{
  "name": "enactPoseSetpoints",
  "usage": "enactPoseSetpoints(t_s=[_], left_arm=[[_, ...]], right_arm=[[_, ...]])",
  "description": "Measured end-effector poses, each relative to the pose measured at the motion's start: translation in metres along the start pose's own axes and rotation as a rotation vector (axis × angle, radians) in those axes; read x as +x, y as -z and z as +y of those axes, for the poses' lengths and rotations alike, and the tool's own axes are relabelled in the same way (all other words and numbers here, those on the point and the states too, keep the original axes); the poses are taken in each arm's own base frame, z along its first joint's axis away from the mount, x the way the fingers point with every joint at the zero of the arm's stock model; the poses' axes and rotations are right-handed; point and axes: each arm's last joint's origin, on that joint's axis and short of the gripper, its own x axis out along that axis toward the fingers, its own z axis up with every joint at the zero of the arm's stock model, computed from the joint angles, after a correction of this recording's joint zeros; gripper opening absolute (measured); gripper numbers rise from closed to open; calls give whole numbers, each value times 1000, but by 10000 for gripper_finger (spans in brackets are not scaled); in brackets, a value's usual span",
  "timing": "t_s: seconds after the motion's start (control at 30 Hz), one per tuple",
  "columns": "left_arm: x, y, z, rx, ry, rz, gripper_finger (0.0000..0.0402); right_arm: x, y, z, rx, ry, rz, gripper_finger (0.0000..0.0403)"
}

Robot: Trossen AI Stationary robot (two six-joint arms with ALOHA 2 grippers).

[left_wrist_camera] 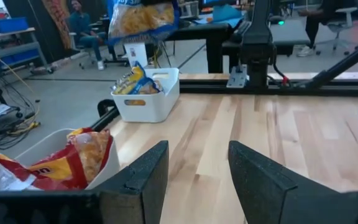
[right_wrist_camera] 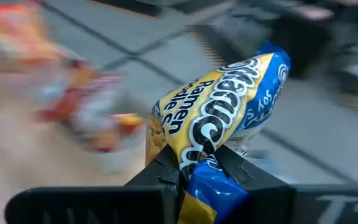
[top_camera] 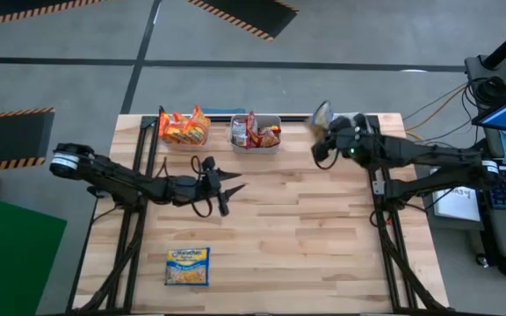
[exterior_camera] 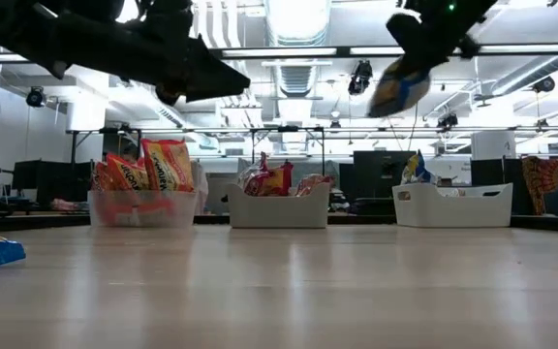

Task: Sort Maruchan noodles
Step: Put the blue noodle pack into the white bin

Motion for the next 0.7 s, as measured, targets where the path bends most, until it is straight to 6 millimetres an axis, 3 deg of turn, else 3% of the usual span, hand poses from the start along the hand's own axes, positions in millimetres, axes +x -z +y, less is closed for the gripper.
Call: enactPoseSetpoints(t_s=[0.1, 0.27, 0.5, 0.7], left_arm=[[-3, 1, 2, -7, 0, -7, 151], [-3, 5, 1, -21, 0, 5, 151], [0, 11, -1, -25, 0, 30, 151], [1, 13, -1, -23, 0, 36, 151]], right_arm=[[0, -8, -13, -74, 161, 32, 38], [12, -2, -32, -132, 295, 120, 38], [37, 31, -55, -143, 410, 265, 38], [56, 63, -59, -110, 394, 310, 38]])
